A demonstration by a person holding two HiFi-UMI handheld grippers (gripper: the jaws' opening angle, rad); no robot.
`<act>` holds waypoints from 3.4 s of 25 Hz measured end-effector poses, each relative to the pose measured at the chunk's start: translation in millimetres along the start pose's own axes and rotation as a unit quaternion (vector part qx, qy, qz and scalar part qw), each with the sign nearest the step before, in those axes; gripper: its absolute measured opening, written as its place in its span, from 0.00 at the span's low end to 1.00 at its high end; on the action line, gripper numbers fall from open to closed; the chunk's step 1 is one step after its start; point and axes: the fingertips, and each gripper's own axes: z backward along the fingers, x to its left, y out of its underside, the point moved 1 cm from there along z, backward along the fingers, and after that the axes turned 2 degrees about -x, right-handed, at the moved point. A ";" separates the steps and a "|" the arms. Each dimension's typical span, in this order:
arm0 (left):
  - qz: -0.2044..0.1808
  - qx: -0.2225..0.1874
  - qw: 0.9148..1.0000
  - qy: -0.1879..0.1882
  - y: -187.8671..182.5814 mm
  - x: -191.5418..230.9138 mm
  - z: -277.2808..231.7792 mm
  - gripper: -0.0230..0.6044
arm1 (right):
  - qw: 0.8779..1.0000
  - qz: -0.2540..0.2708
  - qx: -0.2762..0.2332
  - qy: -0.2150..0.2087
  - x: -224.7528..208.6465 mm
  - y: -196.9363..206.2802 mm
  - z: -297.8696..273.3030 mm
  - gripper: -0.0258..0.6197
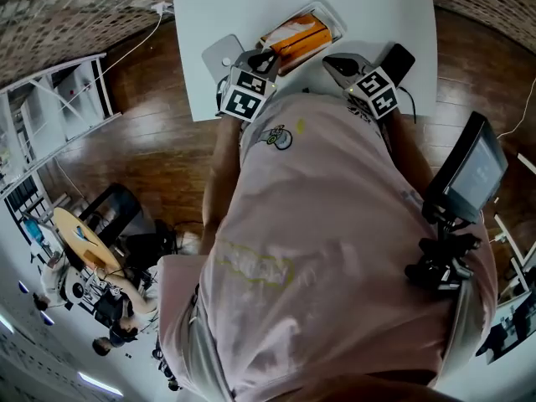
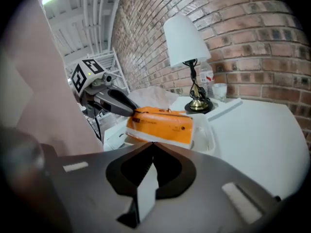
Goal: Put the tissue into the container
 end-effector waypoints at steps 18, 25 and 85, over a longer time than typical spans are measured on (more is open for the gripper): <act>-0.125 0.000 0.979 0.159 10.6 -53.9 23.7 0.16 | 0.995 0.025 0.085 0.053 -25.4 6.0 -8.8 0.04; -0.073 -0.084 0.990 0.086 2.9 -37.3 72.9 0.13 | 0.997 0.020 0.062 0.036 -6.9 -11.8 0.7 0.04; -0.335 0.240 0.864 0.289 -1.3 -9.2 -76.7 0.32 | 0.968 0.156 0.187 -0.056 38.7 9.6 -13.3 0.36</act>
